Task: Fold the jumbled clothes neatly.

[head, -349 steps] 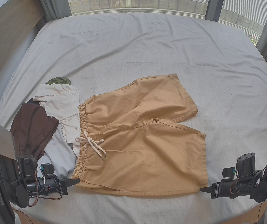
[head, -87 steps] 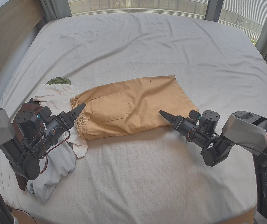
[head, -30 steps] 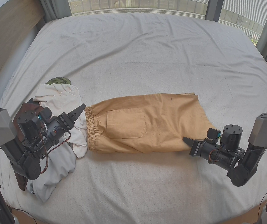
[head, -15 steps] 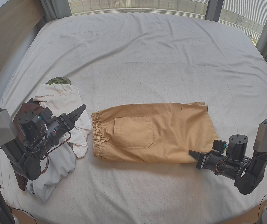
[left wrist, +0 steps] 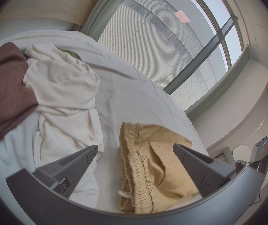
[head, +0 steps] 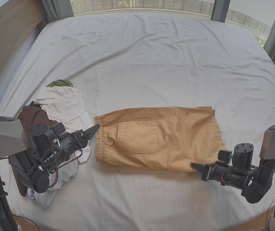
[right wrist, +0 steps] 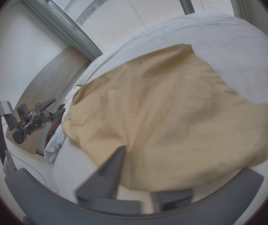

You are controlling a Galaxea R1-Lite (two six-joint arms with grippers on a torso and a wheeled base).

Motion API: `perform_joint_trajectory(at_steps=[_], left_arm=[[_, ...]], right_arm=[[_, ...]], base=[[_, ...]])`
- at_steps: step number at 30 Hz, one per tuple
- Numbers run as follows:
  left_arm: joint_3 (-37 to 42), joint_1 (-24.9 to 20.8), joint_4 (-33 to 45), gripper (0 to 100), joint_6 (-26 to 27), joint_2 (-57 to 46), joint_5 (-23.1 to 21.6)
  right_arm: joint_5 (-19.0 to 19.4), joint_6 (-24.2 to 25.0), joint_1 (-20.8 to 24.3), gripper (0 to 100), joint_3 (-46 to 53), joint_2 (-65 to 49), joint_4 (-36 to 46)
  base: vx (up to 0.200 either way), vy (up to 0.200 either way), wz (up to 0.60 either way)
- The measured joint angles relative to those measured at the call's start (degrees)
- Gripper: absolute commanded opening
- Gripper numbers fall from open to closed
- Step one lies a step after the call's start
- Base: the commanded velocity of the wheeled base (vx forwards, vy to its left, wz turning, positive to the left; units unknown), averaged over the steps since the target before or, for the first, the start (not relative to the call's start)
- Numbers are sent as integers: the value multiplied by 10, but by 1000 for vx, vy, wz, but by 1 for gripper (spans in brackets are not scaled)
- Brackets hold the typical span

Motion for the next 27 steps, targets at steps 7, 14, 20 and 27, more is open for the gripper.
perform_joint_trajectory(at_steps=[7, 14, 20, 27], left_arm=[[6, -13, 0, 100, 8, 26, 1], [14, -32, 0, 100, 7, 51, 3], [18, -42, 0, 100, -8, 75, 6], [18, -58, -1, 100, -44, 92, 7]], right_arm=[[17, -4, 40, 100, 51, 3, -4], [37, -5, 110, 100, 78, 3, -33], [40, -6, 157, 100, 72, -4, -47], [40, -5, 169, 100, 35, -16, -48]], base=[[0, 0, 0], [0, 0, 0], [0, 0, 0], [0, 0, 0]])
